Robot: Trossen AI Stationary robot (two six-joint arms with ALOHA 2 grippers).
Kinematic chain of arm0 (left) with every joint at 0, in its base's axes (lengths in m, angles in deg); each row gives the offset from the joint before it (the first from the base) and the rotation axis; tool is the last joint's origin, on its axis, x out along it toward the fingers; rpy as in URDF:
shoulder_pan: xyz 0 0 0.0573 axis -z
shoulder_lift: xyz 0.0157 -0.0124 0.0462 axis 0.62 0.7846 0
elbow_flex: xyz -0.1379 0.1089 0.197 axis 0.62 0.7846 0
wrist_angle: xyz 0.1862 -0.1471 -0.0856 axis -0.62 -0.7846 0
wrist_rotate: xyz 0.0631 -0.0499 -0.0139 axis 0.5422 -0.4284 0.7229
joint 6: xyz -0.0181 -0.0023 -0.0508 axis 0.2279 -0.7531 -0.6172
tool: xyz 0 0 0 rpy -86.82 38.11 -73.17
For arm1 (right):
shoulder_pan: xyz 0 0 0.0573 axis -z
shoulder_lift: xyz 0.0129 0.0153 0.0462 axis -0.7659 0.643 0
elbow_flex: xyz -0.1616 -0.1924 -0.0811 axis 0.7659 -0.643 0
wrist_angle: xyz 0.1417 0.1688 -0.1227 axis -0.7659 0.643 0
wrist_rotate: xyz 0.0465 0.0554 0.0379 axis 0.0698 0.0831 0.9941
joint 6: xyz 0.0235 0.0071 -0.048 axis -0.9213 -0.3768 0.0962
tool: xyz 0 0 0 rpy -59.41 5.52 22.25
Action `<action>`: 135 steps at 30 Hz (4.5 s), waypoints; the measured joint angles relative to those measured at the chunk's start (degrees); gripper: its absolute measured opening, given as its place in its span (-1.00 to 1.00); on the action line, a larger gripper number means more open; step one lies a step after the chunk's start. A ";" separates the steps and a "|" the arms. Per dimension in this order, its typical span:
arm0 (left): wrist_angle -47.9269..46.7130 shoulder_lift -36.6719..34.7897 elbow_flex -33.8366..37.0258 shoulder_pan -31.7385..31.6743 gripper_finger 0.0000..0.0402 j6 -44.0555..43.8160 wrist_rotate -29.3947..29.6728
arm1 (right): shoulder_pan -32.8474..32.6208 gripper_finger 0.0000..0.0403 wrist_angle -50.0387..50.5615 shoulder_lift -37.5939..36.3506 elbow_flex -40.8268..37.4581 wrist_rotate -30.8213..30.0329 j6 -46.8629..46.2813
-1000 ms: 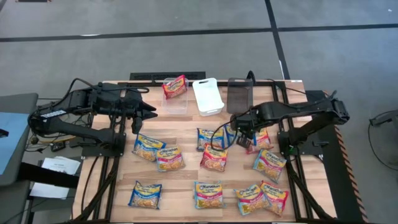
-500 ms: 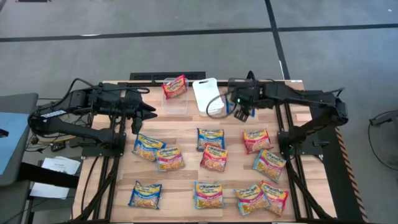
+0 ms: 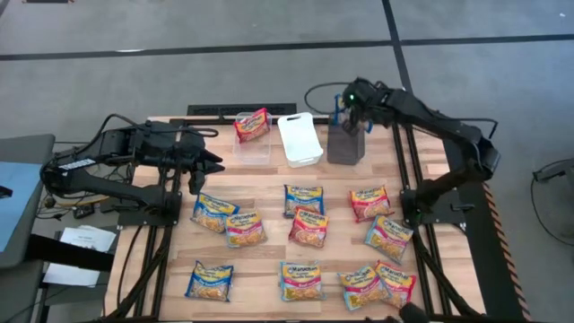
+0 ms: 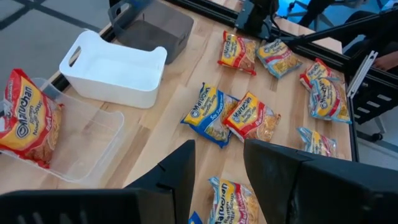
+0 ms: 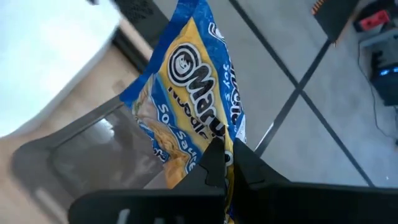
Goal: Sort Maruchan noodles
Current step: Put the blue noodle pack into the black bin, then put the light blue noodle pack into the white bin
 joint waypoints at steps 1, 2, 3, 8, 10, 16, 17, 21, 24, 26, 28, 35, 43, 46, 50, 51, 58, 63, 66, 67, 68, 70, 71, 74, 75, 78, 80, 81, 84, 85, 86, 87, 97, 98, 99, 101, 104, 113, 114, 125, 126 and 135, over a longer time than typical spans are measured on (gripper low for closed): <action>-0.11 0.00 0.00 0.00 -0.39 0.00 0.00 | 1.10 -0.95 -0.72 0.68 -0.02 0.75 0.22; -0.10 0.00 0.00 0.00 -0.39 0.00 0.00 | 2.12 -0.95 -1.15 1.42 -0.03 1.53 0.45; -0.07 0.00 0.00 0.00 -0.39 0.00 0.00 | 3.06 -0.95 -1.44 2.24 -0.04 2.05 0.85; -0.07 0.00 0.00 0.02 -0.39 0.00 0.00 | 5.60 -0.95 -1.97 6.39 -0.11 4.34 1.22; -0.07 0.00 0.00 0.02 -0.39 0.00 0.00 | 6.05 -0.95 -2.01 7.61 -0.13 4.98 1.22; -0.07 0.00 0.00 0.02 -0.39 0.00 -0.02 | 6.09 -0.95 -4.10 10.52 -0.13 5.18 0.02; -0.07 0.00 0.00 0.02 -0.39 0.00 -0.02 | 6.11 -0.95 -4.46 10.91 -0.13 5.17 -0.63; -0.07 0.00 0.00 0.02 -0.39 0.00 -0.02 | 6.10 -0.95 -5.14 12.40 -0.13 4.94 -2.85; -0.07 0.00 0.00 0.02 -0.39 0.00 -0.02 | 6.12 -0.95 -6.12 13.13 -0.13 4.94 -4.23; -0.07 0.00 0.00 0.02 -0.39 0.00 -0.02 | 6.37 -0.95 -6.05 13.85 -0.13 4.81 -4.45; -0.07 0.00 0.00 0.02 -0.39 0.00 -0.03 | 6.69 -0.95 -5.37 14.09 -0.15 4.94 -4.83; -0.05 0.00 0.00 0.02 -0.39 0.00 -0.26 | 7.94 -0.89 -5.90 15.58 -0.02 4.53 -4.99; -0.05 0.00 0.00 0.02 -0.39 0.00 -0.46 | 8.77 -0.89 -5.83 15.80 -0.09 4.84 -4.63; -0.03 -0.02 0.00 0.02 -0.39 -0.02 -0.46 | 9.20 -0.88 -5.93 15.81 -0.09 5.14 -4.22; -0.03 0.00 0.00 0.02 -0.39 -0.97 -0.46 | 9.45 -0.86 -6.92 15.80 -0.09 5.25 -3.28; -0.04 0.00 0.00 0.02 -0.39 -0.97 -0.46 | 9.45 -0.86 -6.94 15.80 -0.09 5.58 -3.16; -0.04 0.00 0.00 0.02 -0.39 -1.05 -0.46 | 9.40 -0.87 -8.40 15.80 -0.09 7.18 -2.92; -0.05 0.00 0.00 0.02 -0.39 -1.11 -0.46 | 9.94 -0.85 -8.66 15.80 -0.09 7.85 -2.85; -0.04 0.00 0.00 0.02 -0.39 -2.03 -0.46 | 10.23 -0.85 -8.51 15.81 -0.09 8.60 -2.83; -0.05 0.00 0.00 0.02 -0.39 -2.25 -0.46 | 10.20 -0.85 -8.47 15.80 -0.09 8.59 -2.83; -0.04 0.00 0.00 0.02 -0.39 -2.35 -0.46 | 10.19 -0.85 -8.48 15.80 -0.09 8.59 -2.83; -0.03 0.00 0.00 0.02 -0.39 -2.38 -0.46 | 10.19 -0.83 -8.46 15.80 -0.09 8.59 -2.80; -0.03 0.00 0.00 0.02 -0.39 -2.38 -0.46 | 10.19 -0.81 -8.44 15.80 -0.09 8.59 -2.79; -0.03 0.00 0.00 0.02 -0.39 -2.38 -0.46 | 10.19 -0.72 -8.40 15.80 -0.09 8.64 -2.67; -0.04 0.00 0.00 0.02 -0.39 -2.38 -0.46 | 10.17 -0.68 -8.42 15.80 -0.09 8.63 -2.70; -0.05 0.00 0.00 0.02 -0.39 -2.38 -0.46 | 10.17 -0.57 -8.42 15.80 -0.09 8.48 -2.77; -0.05 0.00 0.00 0.02 -0.39 -2.38 -0.46 | 10.19 -0.50 -8.45 15.80 -0.09 8.24 -2.91; -0.05 -0.01 0.00 0.02 -0.39 -2.38 -0.46 | 10.19 -0.48 -8.48 15.80 -0.09 8.20 -2.89; -0.05 0.00 0.00 0.02 -0.39 -2.38 -0.46 | 10.19 -0.43 -8.49 15.80 -0.09 8.20 -2.91; -0.05 0.00 0.00 0.01 -0.39 -2.38 -0.46 | 10.19 -0.42 -7.96 15.80 0.09 8.22 -2.91; -0.04 -0.01 0.00 0.01 -0.39 -2.38 -0.44 | 10.19 -0.40 -6.90 15.78 0.56 8.22 -2.91; -0.05 0.00 0.00 0.02 -0.39 -2.38 -0.45 | 10.18 -0.40 -5.83 15.72 1.19 8.22 -2.93; -0.01 0.00 0.00 0.00 -0.39 -1.58 1.27 | 6.53 -0.38 12.80 15.60 11.33 14.17 -7.65; 0.04 0.00 0.00 0.00 -0.39 -0.49 1.59 | 6.08 -0.38 14.29 15.60 12.19 15.10 -8.55; 0.22 0.00 0.00 0.00 -0.39 0.84 1.99 | 5.63 -0.38 15.34 15.58 12.96 16.08 -9.37; 1.05 -0.01 0.00 0.00 -0.39 3.39 3.27 | 4.49 -0.39 17.18 15.58 13.98 17.62 -10.01; 1.52 0.00 -0.02 0.00 -0.39 5.12 5.76 | 2.31 -0.40 19.21 15.11 14.51 20.07 -9.98; 2.17 -0.03 -0.02 0.00 -0.39 2.46 6.62 | -6.89 -0.40 22.07 9.27 14.53 22.03 -9.84; 2.42 -0.02 -0.19 0.00 -0.39 2.50 6.60 | -7.91 -0.40 22.30 8.28 14.53 22.03 -9.80; 2.68 -0.09 -6.96 0.00 -0.39 1.52 6.56 | -16.47 -0.40 22.54 -7.64 3.09 21.92 -17.91; 2.70 -0.09 -7.07 0.00 -0.39 1.51 6.56 | -17.23 -0.40 22.55 -9.17 1.40 21.95 -19.33; 0.11 -0.02 -7.08 0.00 -0.39 1.51 6.54 | -25.69 -0.40 22.46 -19.92 -9.85 28.06 -34.06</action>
